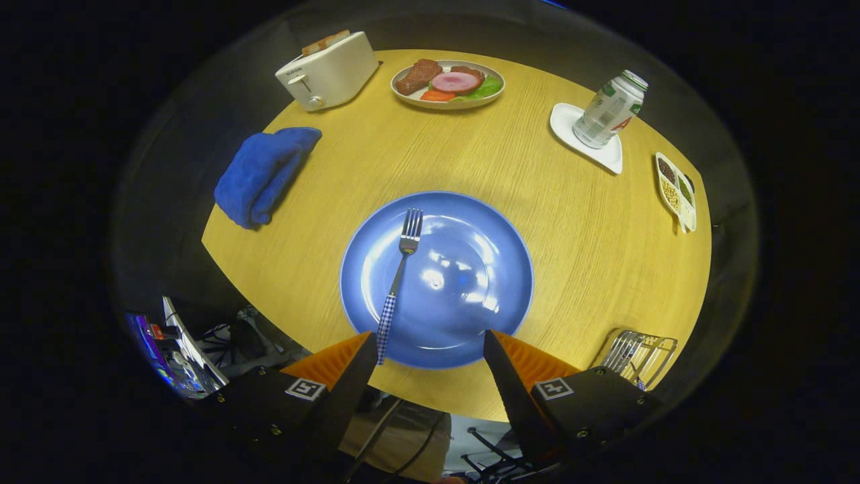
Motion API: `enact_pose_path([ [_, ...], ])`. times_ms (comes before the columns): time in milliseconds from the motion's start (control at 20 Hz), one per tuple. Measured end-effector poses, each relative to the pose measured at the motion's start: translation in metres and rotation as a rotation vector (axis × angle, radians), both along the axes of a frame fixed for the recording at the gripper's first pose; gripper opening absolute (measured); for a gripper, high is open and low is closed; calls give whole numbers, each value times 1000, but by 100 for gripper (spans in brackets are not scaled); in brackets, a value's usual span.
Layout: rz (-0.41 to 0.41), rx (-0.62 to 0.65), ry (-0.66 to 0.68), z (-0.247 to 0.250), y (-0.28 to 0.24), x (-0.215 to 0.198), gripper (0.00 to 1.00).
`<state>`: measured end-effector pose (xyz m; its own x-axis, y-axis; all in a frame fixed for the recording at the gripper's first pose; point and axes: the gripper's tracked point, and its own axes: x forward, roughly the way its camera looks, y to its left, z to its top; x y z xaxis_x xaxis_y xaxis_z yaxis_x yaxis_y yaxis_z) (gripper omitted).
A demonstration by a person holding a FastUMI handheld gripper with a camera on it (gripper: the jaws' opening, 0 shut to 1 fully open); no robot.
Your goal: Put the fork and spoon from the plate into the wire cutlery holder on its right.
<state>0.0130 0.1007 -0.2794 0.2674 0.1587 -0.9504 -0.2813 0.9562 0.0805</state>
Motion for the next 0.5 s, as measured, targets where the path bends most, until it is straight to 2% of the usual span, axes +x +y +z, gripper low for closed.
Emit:
enact_pose_path([
  [250,17,-11,11,-12,9,1,98],
  [500,-6,12,55,-34,21,13,99],
])
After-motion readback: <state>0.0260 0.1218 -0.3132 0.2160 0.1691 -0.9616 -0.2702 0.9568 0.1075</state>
